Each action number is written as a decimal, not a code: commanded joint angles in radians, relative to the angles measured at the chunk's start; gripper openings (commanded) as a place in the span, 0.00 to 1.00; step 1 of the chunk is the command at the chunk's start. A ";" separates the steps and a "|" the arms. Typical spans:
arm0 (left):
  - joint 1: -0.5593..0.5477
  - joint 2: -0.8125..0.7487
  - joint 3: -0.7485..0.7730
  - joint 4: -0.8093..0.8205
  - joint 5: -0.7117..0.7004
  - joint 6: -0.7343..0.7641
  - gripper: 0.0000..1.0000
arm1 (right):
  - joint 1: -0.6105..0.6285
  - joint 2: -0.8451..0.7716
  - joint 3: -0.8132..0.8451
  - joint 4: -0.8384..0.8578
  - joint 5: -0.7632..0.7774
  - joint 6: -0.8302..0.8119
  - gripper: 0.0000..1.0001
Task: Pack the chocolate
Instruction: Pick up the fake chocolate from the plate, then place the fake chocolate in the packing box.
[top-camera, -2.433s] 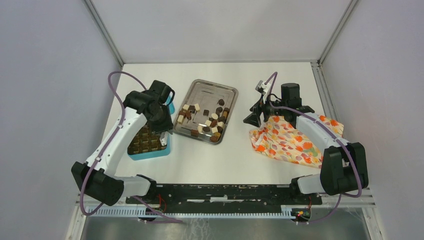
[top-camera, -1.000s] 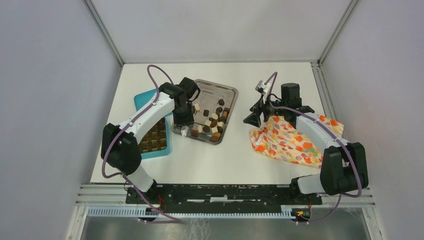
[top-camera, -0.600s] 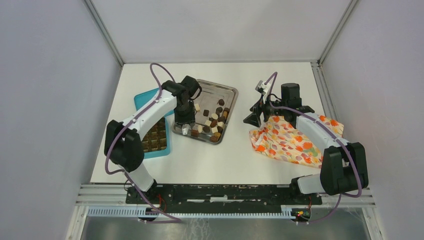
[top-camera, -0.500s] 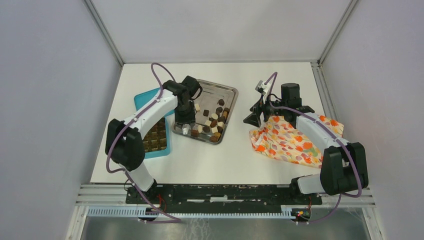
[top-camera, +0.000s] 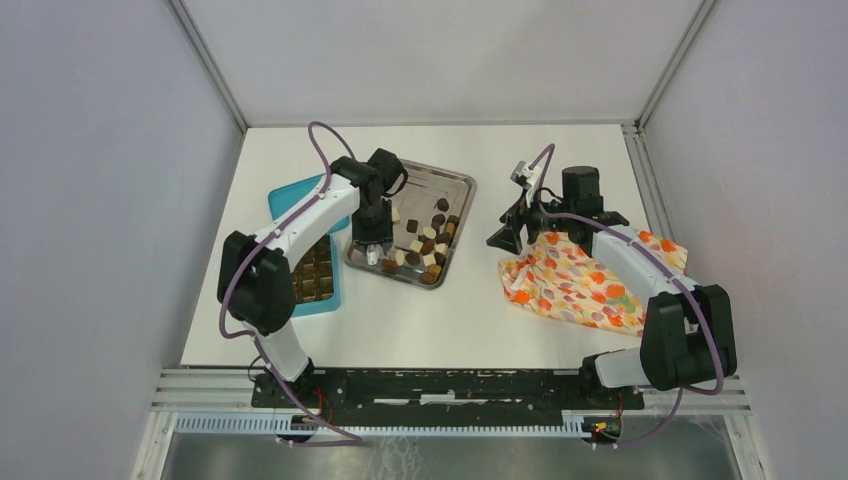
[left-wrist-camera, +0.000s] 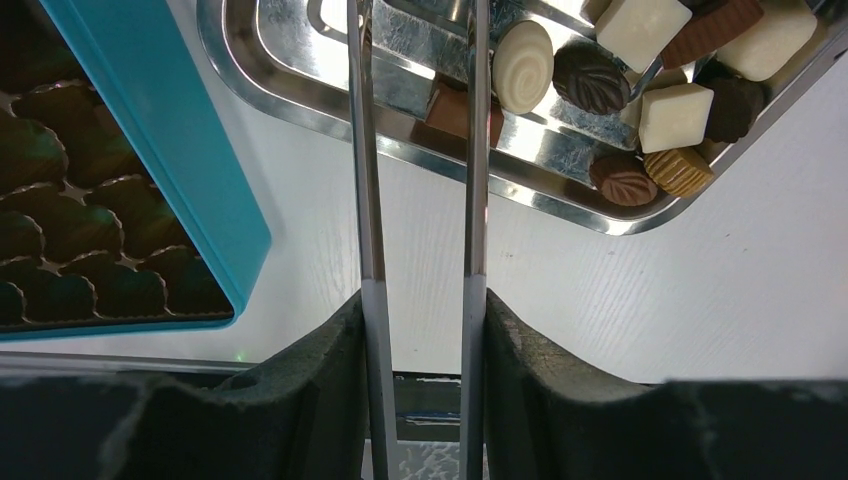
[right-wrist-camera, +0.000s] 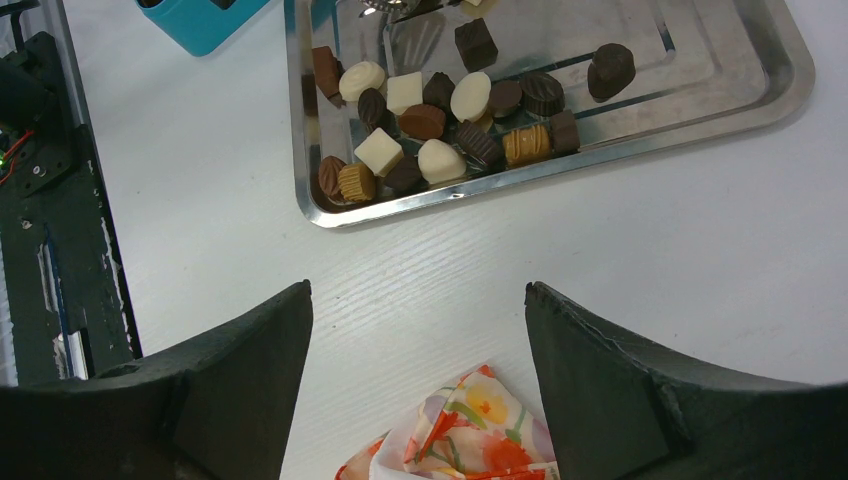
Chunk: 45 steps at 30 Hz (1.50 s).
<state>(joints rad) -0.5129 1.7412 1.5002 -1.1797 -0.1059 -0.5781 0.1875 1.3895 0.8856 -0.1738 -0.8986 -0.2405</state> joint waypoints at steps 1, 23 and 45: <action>0.000 0.015 0.048 -0.009 -0.030 0.042 0.46 | -0.002 0.001 -0.004 0.028 -0.008 -0.014 0.83; 0.012 0.013 0.097 -0.008 -0.029 0.061 0.09 | -0.002 0.003 0.000 0.023 -0.006 -0.016 0.83; 0.024 -0.304 -0.025 -0.146 -0.034 0.022 0.02 | -0.003 0.006 0.003 0.025 -0.011 -0.011 0.83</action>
<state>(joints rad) -0.5049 1.5242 1.4963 -1.2385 -0.0990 -0.5613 0.1875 1.3899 0.8856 -0.1738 -0.8986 -0.2405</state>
